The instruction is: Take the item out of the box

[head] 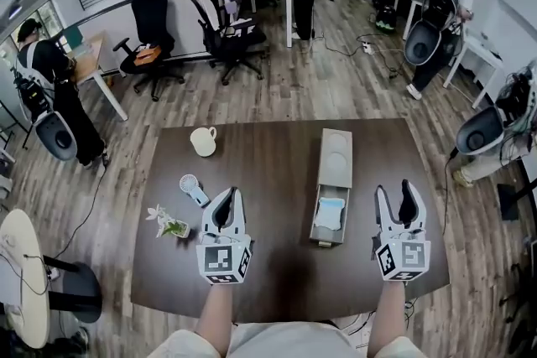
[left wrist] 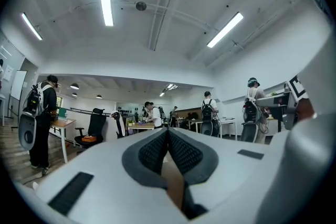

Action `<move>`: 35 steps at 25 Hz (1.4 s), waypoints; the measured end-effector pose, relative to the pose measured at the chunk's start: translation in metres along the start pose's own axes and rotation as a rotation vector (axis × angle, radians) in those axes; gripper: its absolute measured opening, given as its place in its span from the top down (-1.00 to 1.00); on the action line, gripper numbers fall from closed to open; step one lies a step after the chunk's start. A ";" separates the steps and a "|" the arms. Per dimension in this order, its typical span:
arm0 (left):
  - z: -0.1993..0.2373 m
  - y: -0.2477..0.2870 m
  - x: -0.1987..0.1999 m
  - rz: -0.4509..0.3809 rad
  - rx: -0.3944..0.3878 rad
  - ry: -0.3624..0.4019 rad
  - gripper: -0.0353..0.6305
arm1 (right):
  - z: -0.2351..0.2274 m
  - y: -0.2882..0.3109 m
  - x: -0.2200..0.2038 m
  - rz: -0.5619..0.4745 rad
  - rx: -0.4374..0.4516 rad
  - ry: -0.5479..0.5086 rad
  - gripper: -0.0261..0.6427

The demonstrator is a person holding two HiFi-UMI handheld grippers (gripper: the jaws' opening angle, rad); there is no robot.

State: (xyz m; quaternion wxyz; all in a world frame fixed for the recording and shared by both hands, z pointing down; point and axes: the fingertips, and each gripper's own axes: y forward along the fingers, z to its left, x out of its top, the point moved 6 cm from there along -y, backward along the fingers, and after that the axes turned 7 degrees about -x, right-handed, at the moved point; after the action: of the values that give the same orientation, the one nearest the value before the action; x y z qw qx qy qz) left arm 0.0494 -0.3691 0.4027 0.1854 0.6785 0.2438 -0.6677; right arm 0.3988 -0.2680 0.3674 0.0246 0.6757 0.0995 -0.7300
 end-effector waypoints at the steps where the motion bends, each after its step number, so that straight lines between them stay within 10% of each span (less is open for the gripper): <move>1: 0.002 0.000 -0.002 0.002 0.006 0.002 0.89 | 0.003 0.005 -0.001 -0.003 0.011 0.000 0.15; 35: -0.044 -0.003 -0.020 0.079 0.129 0.025 0.89 | -0.009 0.055 -0.034 0.050 0.260 -0.004 0.19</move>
State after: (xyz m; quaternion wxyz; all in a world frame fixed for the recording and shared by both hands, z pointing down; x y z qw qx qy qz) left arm 0.0838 -0.3433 0.4250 0.1644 0.7062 0.1758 -0.6658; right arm 0.4201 -0.3237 0.3940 -0.0446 0.6739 -0.0130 -0.7373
